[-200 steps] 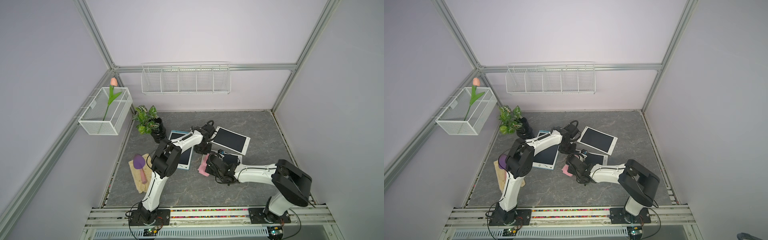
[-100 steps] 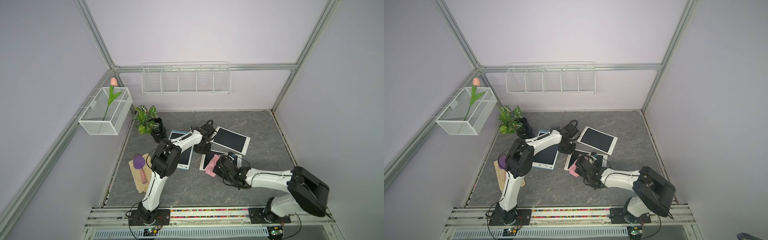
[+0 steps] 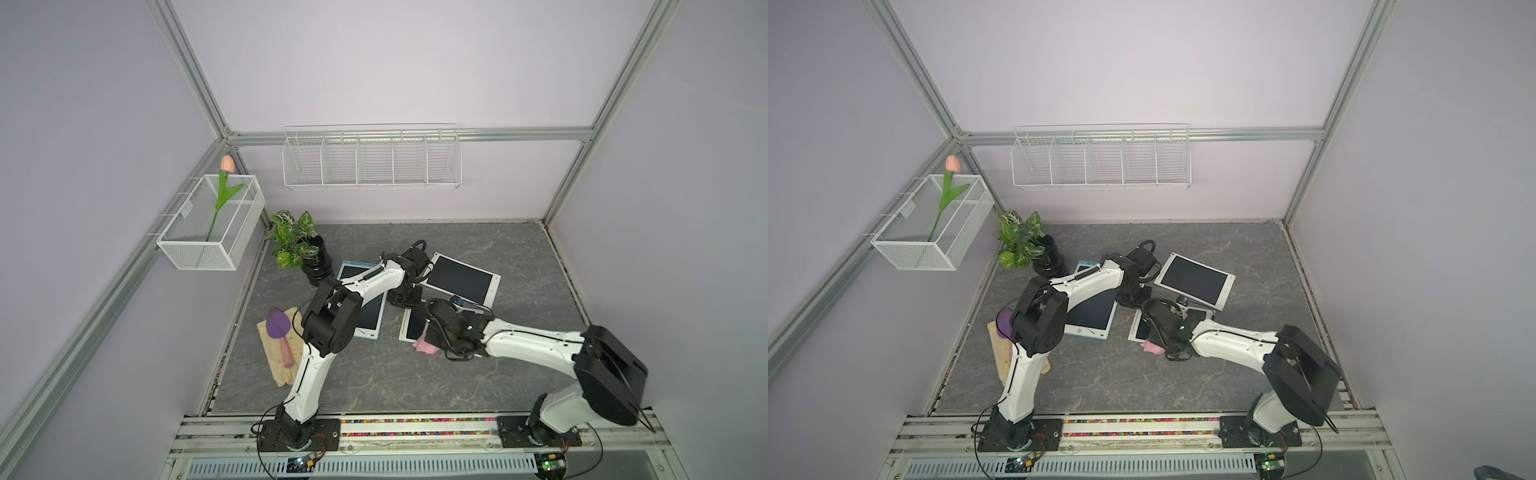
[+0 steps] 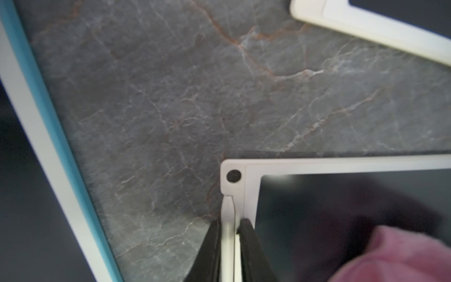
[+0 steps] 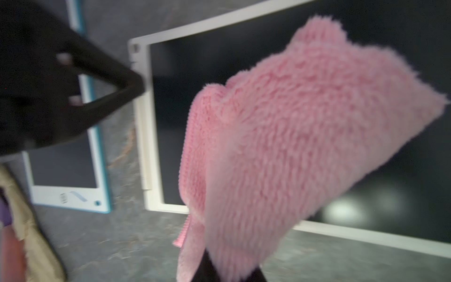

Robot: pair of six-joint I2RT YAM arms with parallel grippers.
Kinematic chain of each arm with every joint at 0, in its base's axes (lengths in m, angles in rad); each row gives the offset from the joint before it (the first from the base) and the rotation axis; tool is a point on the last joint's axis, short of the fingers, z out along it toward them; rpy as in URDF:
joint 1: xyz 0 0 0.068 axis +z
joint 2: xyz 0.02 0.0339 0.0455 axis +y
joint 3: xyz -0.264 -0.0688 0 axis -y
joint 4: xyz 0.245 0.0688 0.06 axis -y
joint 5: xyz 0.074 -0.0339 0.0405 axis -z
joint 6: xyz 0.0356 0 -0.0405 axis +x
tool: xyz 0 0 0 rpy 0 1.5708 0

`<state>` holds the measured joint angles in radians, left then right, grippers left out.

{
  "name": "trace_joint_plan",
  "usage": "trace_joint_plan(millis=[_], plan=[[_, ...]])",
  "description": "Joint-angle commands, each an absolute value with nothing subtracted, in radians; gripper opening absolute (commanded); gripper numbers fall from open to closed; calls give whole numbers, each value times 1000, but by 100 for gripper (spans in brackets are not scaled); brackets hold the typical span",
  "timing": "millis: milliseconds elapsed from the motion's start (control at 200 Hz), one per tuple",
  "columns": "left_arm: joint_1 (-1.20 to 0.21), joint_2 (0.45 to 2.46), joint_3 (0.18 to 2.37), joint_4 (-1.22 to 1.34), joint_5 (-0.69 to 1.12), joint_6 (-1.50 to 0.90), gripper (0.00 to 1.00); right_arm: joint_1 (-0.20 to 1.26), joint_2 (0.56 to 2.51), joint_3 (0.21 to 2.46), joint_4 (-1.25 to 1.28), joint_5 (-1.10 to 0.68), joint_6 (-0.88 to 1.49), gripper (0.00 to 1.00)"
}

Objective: Wipe the drawing tablet
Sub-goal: Wipe the dirt from the drawing tablet.

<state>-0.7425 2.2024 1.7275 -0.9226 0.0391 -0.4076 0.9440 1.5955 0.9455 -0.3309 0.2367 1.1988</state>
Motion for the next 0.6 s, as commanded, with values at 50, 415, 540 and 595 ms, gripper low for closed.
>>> trace_joint_plan(millis=[50, 415, 540, 595], plan=[[-756, 2254, 1682, -956, 50, -413, 18, 961, 1661, 1048, -301, 161, 1148, 7], [-756, 2255, 1680, -953, 51, -410, 18, 735, 1224, 636, -586, 195, 1172, 7], [-756, 2256, 1680, -953, 50, -410, 18, 681, 1126, 616, -703, 196, 1126, 7], [-756, 2256, 1677, -952, 50, -410, 18, 693, 1155, 644, -706, 185, 1111, 7]])
